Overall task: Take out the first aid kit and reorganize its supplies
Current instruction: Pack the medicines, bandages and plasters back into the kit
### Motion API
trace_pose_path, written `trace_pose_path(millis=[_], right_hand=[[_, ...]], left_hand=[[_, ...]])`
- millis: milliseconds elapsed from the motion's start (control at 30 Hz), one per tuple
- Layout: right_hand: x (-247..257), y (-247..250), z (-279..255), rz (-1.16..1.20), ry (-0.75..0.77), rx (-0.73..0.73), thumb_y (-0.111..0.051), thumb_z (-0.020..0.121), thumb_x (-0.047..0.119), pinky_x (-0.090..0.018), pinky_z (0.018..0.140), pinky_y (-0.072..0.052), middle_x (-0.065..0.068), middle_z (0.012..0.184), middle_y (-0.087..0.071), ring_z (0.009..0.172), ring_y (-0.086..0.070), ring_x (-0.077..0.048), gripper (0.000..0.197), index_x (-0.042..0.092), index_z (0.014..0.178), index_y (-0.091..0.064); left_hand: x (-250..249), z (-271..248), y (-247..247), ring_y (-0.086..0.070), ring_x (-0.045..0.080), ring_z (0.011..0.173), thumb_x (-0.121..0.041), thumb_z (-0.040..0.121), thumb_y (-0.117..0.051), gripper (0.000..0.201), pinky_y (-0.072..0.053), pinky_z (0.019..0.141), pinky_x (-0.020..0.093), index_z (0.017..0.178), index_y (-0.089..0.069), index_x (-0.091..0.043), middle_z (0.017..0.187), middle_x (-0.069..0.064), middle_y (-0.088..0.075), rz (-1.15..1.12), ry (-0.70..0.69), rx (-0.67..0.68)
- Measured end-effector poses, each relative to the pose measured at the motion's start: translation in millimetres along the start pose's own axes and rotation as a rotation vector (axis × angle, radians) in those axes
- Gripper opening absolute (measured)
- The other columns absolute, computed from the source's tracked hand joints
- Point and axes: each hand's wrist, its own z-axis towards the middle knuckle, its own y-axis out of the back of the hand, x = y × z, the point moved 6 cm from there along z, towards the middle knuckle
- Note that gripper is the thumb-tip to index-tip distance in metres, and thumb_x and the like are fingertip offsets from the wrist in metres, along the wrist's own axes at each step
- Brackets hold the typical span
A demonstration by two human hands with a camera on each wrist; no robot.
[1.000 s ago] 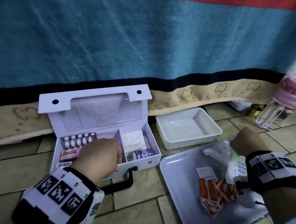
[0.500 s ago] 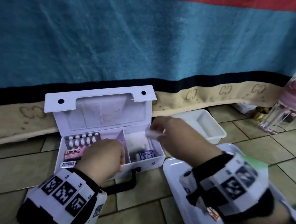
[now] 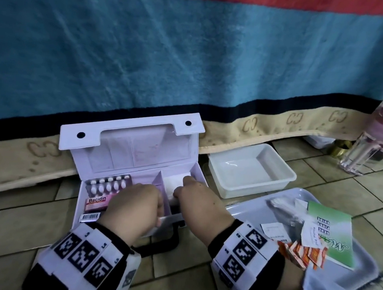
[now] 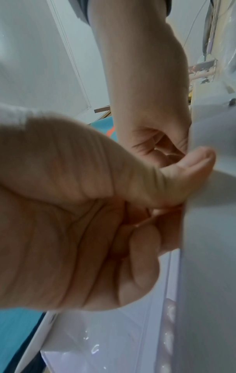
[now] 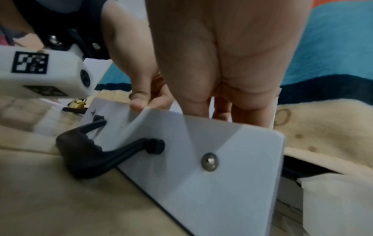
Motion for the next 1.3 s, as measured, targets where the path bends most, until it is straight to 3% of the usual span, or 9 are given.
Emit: trace_pose_path(millis=[233,400,533,633,733,867,1000,1167,1300], right_hand=[[-9,14,-9,-0.027,0.041,-0.139,-0.050,0.087,0.009,-0.033,0.090,-0.036,-0.005,0.117,-0.054,0.114,-0.049,-0.027,0.033,0.018,0.118,-0.056],[-89,52,-39,0.193,-0.288,-0.357,-0.054,0.089,0.017,-0.033,0.090,-0.047,-0.002,0.115,-0.062,0.106,-0.059,-0.024,0.027,0.023,0.113,-0.063],[-174,39,-65,0.055,-0.622,-0.179,-0.065,0.082,0.028,-0.035,0.090,-0.049,-0.008,0.114,-0.064,0.106,-0.059,-0.027,0.031,0.017,0.110,-0.061],[-205,22,-75,-0.053,-0.727,-0.012,-0.068,0.075,0.037,-0.032,0.082,-0.050,-0.009,0.110,-0.065,0.102,-0.061,-0.029,0.041,0.012,0.106,-0.061],[-214,5,-78,-0.085,-0.734,0.080,-0.069,0.074,0.033,-0.031,0.080,-0.048,-0.006,0.110,-0.063,0.104,-0.060,-0.025,0.040,0.013,0.107,-0.059],[-217,7,-73,-0.072,-0.713,-0.019,-0.054,0.084,0.020,-0.029,0.072,-0.045,-0.008,0.104,-0.064,0.093,-0.060,-0.027,0.006,0.017,0.085,-0.049],[-214,28,-79,-0.030,-0.716,-0.067,-0.054,0.085,0.022,-0.032,0.077,-0.049,-0.007,0.103,-0.063,0.092,-0.060,-0.027,0.021,0.013,0.104,-0.059],[-182,77,-93,-0.050,-0.659,-0.106,-0.060,0.084,0.042,-0.034,0.079,-0.050,-0.008,0.101,-0.065,0.092,-0.060,-0.028,0.030,0.016,0.099,-0.062],[-116,106,-84,0.105,-0.435,-0.166,-0.060,0.085,0.045,-0.023,0.059,-0.040,0.002,0.091,-0.063,0.072,-0.054,-0.013,0.022,0.027,0.097,-0.061]], left_hand=[[1,4,1,-0.063,0.012,0.082,-0.022,0.072,-0.078,0.016,-0.051,0.077,0.026,0.066,-0.066,-0.031,0.079,-0.010,-0.068,-0.037,0.005,0.042],[-2,6,0,-0.063,0.009,0.079,-0.022,0.072,-0.078,0.014,-0.048,0.072,0.023,0.069,-0.067,-0.030,0.076,-0.011,-0.068,-0.019,-0.013,0.053],[-3,5,0,-0.062,0.008,0.078,-0.022,0.073,-0.077,0.016,-0.046,0.070,0.022,0.069,-0.064,-0.031,0.075,-0.011,-0.066,-0.013,-0.026,0.053],[-4,3,0,-0.062,0.008,0.079,-0.022,0.074,-0.076,0.017,-0.044,0.068,0.021,0.069,-0.063,-0.031,0.075,-0.012,-0.065,-0.003,-0.033,0.051],[-4,2,1,-0.063,0.009,0.080,-0.022,0.073,-0.077,0.019,-0.048,0.073,0.022,0.065,-0.062,-0.032,0.075,-0.011,-0.066,-0.005,-0.030,0.038],[-4,1,2,-0.063,0.009,0.082,-0.023,0.073,-0.076,0.021,-0.050,0.077,0.023,0.062,-0.060,-0.032,0.076,-0.012,-0.067,0.004,-0.022,0.032],[-4,1,2,-0.063,0.009,0.080,-0.023,0.073,-0.076,0.021,-0.050,0.076,0.024,0.062,-0.061,-0.032,0.074,-0.012,-0.066,-0.003,-0.021,0.038],[-3,1,1,-0.063,0.008,0.082,-0.024,0.074,-0.076,0.015,-0.050,0.077,0.023,0.068,-0.064,-0.032,0.075,-0.013,-0.065,-0.005,-0.021,0.054],[-2,1,0,-0.063,0.009,0.084,-0.023,0.076,-0.075,0.010,-0.047,0.074,0.022,0.075,-0.068,-0.031,0.078,-0.011,-0.065,0.002,-0.019,0.056]])
